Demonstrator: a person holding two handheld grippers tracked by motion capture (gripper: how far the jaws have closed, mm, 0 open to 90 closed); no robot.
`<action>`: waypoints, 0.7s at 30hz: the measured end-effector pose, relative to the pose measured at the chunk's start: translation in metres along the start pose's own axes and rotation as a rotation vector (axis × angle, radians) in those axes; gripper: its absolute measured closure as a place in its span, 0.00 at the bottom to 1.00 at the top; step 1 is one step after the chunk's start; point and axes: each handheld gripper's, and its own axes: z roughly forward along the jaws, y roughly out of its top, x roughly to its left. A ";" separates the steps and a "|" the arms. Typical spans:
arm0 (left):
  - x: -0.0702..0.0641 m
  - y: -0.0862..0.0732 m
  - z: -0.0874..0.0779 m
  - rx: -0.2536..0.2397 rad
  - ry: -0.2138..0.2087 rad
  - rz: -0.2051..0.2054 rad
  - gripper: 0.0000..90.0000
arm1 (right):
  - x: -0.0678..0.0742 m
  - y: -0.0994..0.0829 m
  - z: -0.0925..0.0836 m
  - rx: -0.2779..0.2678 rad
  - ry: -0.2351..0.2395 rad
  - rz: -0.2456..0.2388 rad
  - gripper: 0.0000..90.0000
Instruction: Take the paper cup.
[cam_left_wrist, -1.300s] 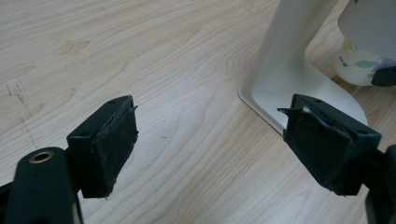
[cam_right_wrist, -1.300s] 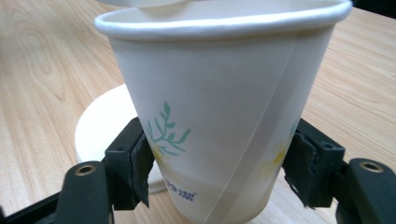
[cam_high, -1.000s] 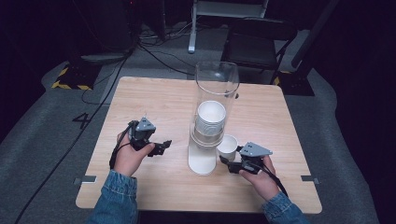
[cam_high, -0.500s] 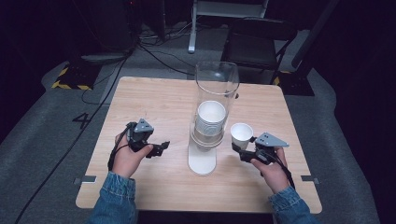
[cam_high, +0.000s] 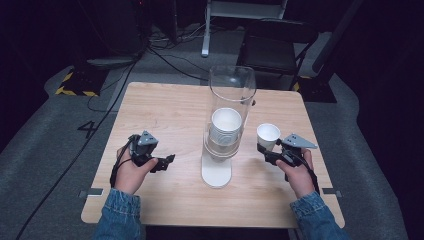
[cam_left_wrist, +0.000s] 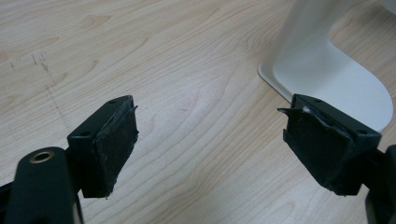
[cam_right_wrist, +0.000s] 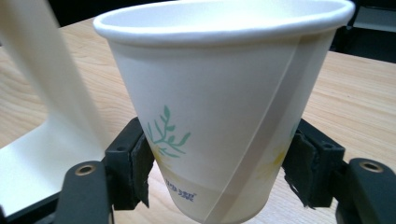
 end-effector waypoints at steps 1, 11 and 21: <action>0.000 -0.001 -0.001 0.002 0.006 0.001 0.19 | -0.002 -0.001 0.001 0.002 -0.005 0.006 0.36; 0.001 -0.007 -0.004 0.006 0.005 -0.022 0.19 | -0.017 -0.007 0.015 0.041 -0.053 0.006 0.36; 0.002 -0.010 -0.005 0.009 0.013 -0.025 0.19 | -0.029 -0.019 0.027 0.098 -0.080 0.063 0.35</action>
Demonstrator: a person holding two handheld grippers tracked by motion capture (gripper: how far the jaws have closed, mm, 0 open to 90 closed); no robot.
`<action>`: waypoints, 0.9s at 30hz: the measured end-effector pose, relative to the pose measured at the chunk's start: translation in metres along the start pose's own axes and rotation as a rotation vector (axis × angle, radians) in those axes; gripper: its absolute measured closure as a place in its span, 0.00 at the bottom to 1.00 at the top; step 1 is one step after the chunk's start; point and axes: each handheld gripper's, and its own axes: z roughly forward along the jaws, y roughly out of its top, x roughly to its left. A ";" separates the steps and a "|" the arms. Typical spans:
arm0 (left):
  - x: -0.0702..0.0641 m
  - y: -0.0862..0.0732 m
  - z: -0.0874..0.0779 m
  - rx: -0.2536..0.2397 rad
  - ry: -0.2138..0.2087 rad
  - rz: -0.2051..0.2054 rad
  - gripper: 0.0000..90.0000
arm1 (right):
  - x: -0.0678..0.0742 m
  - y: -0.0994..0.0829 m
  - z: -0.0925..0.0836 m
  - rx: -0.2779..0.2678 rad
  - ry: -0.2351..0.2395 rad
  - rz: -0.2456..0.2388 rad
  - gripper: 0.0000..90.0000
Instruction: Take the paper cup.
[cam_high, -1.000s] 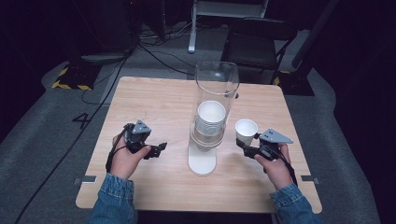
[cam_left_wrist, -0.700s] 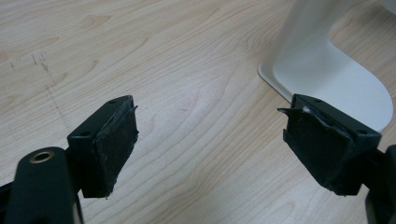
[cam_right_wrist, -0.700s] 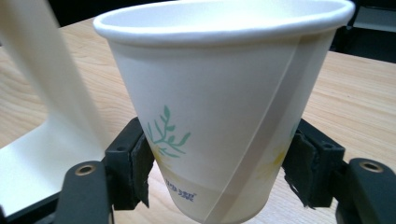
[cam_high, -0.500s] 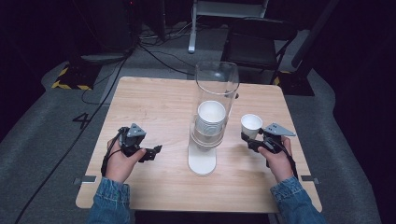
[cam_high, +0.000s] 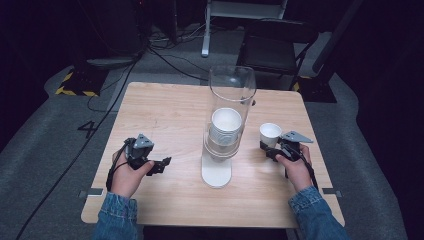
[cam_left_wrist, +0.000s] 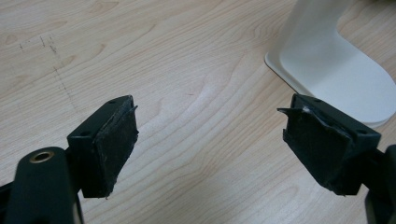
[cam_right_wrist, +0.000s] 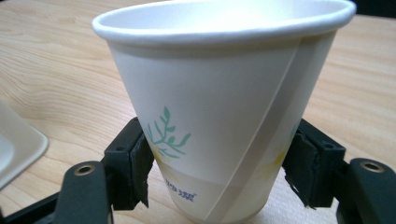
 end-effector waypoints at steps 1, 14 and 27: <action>0.000 0.000 0.000 0.000 0.000 0.000 0.19 | -0.001 -0.001 0.001 0.008 -0.003 0.000 0.35; 0.000 0.001 0.002 0.003 -0.012 0.000 0.19 | -0.004 -0.010 0.005 0.080 -0.008 0.003 0.33; 0.000 0.000 0.002 0.005 -0.010 0.000 0.19 | -0.002 -0.009 -0.003 0.076 -0.010 -0.013 0.18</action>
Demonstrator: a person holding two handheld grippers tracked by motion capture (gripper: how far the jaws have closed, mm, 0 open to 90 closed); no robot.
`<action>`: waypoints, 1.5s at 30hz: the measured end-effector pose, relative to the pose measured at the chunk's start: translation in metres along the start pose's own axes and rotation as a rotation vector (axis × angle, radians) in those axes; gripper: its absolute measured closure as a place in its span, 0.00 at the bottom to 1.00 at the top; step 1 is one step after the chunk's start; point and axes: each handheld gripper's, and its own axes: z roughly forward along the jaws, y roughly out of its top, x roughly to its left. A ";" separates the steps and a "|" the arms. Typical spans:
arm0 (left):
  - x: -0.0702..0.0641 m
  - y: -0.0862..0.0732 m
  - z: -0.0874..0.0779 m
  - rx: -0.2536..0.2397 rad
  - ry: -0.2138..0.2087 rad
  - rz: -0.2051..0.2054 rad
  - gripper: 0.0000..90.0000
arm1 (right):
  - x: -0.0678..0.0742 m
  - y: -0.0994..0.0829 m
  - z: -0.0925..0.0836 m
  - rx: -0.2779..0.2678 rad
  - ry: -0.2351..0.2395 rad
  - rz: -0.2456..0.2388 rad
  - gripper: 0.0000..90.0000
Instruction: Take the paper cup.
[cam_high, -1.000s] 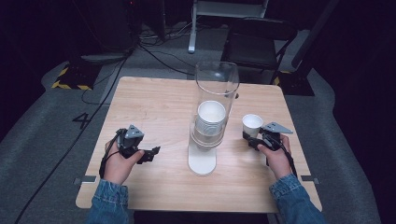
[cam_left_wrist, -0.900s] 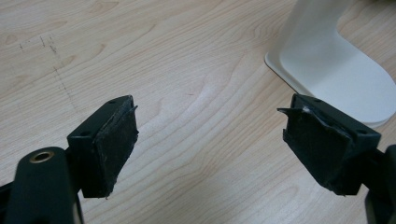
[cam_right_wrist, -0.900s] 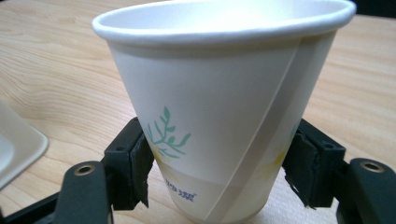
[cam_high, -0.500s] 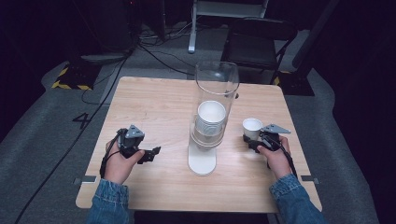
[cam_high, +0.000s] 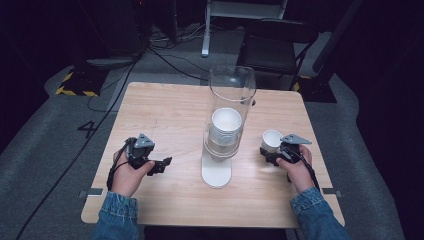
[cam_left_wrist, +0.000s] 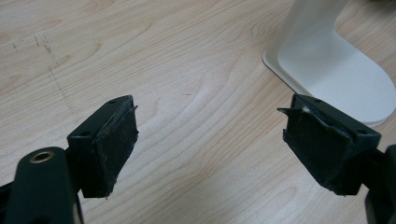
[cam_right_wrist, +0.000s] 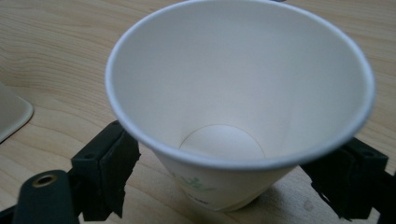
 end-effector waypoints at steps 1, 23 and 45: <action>0.000 0.000 0.000 0.000 0.000 0.000 0.19 | 0.000 0.000 -0.002 -0.002 -0.004 0.000 0.18; -0.001 0.001 -0.003 -0.022 -0.018 -0.002 0.19 | -0.021 -0.021 -0.099 -0.034 0.032 -0.015 0.17; 0.002 -0.001 -0.004 0.018 -0.021 0.023 0.18 | -0.049 -0.066 -0.106 0.047 -0.019 0.023 0.17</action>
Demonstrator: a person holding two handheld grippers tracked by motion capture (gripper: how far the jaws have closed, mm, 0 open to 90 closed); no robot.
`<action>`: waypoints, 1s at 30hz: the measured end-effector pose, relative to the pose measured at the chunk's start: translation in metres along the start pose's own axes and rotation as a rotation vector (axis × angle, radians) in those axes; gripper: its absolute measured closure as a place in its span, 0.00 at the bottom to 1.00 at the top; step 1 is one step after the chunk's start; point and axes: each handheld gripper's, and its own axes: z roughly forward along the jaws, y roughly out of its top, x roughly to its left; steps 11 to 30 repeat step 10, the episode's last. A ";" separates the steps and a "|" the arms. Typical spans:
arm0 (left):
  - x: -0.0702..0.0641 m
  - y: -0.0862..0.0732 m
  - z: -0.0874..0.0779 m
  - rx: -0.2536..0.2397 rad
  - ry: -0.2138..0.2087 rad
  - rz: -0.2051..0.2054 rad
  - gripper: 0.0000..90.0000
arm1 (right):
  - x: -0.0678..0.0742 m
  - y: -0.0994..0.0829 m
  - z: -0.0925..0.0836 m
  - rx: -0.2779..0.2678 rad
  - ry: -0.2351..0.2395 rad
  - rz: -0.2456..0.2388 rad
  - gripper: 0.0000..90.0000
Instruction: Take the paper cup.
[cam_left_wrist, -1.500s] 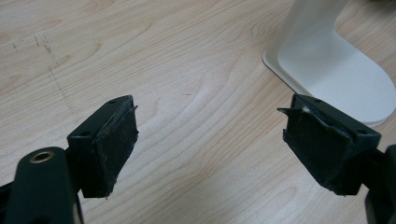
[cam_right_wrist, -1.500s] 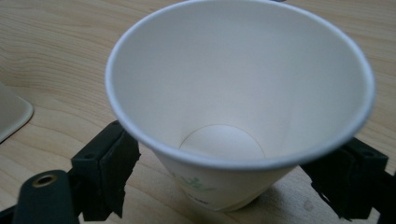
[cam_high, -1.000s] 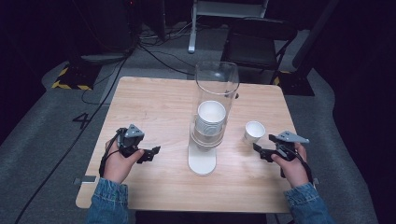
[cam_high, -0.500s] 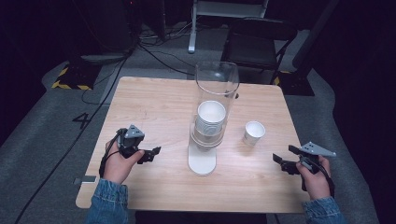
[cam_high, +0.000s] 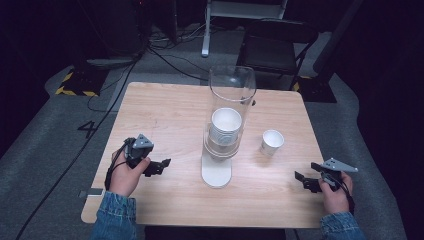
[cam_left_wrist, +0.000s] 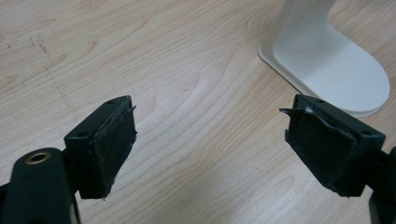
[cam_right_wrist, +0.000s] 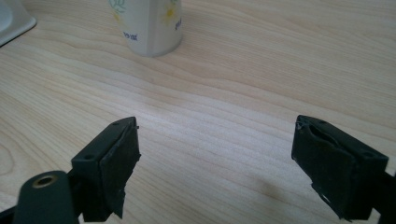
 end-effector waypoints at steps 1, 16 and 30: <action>0.000 0.000 0.000 0.000 0.000 0.000 0.18 | 0.000 -0.001 0.001 0.003 0.003 0.000 0.17; -0.002 0.001 0.001 0.008 -0.017 0.009 0.18 | 0.002 -0.002 0.005 0.008 0.004 -0.013 0.18; -0.002 0.001 0.001 0.008 -0.017 0.009 0.18 | 0.002 -0.002 0.005 0.008 0.004 -0.013 0.18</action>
